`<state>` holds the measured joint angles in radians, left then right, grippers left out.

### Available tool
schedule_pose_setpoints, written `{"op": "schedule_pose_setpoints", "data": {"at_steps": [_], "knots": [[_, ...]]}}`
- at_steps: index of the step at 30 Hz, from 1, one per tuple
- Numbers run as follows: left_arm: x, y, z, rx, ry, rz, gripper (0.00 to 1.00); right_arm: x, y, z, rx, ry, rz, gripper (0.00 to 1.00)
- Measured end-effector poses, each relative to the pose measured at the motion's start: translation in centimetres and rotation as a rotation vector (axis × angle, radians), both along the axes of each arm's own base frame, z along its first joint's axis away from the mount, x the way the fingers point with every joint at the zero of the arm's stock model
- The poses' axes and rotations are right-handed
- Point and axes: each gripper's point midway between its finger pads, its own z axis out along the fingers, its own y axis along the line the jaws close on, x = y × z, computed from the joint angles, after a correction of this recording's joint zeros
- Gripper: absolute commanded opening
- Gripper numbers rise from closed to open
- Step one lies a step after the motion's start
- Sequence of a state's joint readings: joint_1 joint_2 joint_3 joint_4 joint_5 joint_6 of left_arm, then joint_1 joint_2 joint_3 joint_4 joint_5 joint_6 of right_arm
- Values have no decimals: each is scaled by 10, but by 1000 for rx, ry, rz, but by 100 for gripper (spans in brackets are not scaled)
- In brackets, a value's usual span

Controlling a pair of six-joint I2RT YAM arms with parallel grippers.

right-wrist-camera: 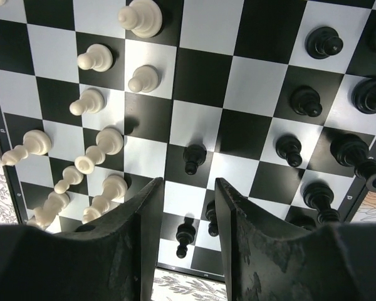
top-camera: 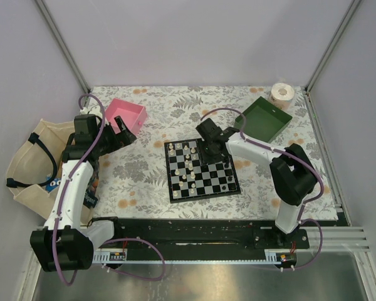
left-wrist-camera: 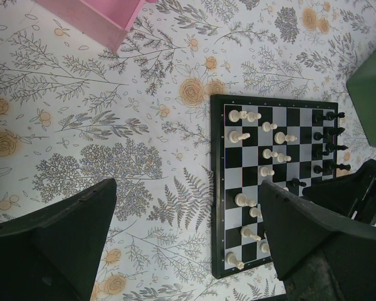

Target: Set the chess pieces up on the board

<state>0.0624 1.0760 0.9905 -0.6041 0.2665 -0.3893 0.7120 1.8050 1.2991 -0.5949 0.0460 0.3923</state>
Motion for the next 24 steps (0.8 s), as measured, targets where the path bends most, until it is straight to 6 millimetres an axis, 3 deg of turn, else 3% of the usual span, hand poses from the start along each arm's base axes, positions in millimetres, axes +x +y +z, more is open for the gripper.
{"op": "schedule_pose_setpoints", "data": {"at_steps": [11, 24], "knots": [[0, 0, 0, 0, 0, 0, 99, 2, 4, -18, -22, 36, -1, 42], [0, 0, 0, 0, 0, 0, 99, 8, 8, -19, -21, 32, -2, 31]]}}
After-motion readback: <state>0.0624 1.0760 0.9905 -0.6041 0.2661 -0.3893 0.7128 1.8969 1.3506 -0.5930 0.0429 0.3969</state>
